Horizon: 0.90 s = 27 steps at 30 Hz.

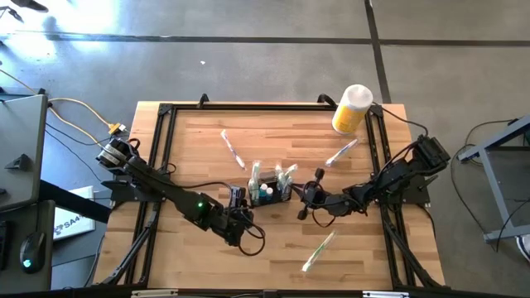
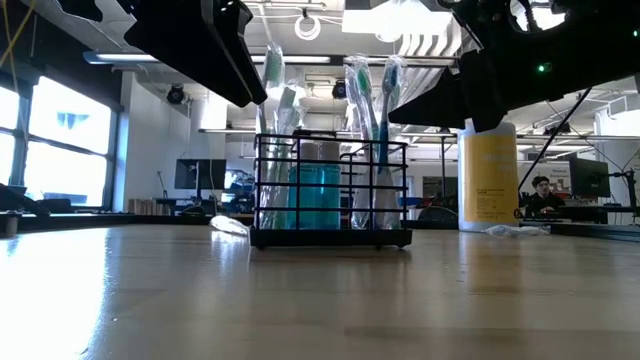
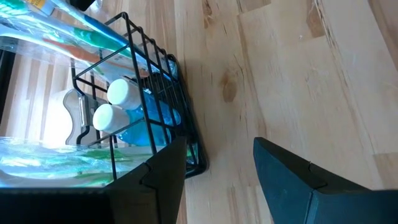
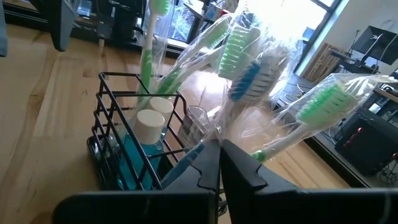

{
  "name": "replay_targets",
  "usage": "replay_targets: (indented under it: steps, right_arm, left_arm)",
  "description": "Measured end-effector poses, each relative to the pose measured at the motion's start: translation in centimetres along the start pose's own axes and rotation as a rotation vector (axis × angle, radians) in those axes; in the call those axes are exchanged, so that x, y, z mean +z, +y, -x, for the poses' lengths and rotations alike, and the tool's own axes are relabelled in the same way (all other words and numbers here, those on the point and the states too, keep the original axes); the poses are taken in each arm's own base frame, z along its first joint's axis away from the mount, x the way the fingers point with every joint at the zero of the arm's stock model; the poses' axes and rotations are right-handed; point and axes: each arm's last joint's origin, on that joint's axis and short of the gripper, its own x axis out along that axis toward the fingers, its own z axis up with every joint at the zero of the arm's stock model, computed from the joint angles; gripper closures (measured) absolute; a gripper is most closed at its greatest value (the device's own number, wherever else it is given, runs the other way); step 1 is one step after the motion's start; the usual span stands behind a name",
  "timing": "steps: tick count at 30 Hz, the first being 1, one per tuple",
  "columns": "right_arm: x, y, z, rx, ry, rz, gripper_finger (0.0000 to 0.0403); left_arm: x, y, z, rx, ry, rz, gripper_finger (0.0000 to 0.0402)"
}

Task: Pick & Place toothbrushing station
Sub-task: Put the left blue toothbrush into the black mesh organizer

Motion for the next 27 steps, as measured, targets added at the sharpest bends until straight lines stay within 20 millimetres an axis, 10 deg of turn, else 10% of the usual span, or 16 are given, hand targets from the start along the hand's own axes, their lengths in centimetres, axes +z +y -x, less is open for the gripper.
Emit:
replay_targets:
  steps: [27]
  right_arm:
    - [0.22,0.50,0.54,0.031,-0.019,-0.015,0.0353]
  left_arm:
    - [0.00,0.00,0.00,0.000,0.000,0.000,0.0222]
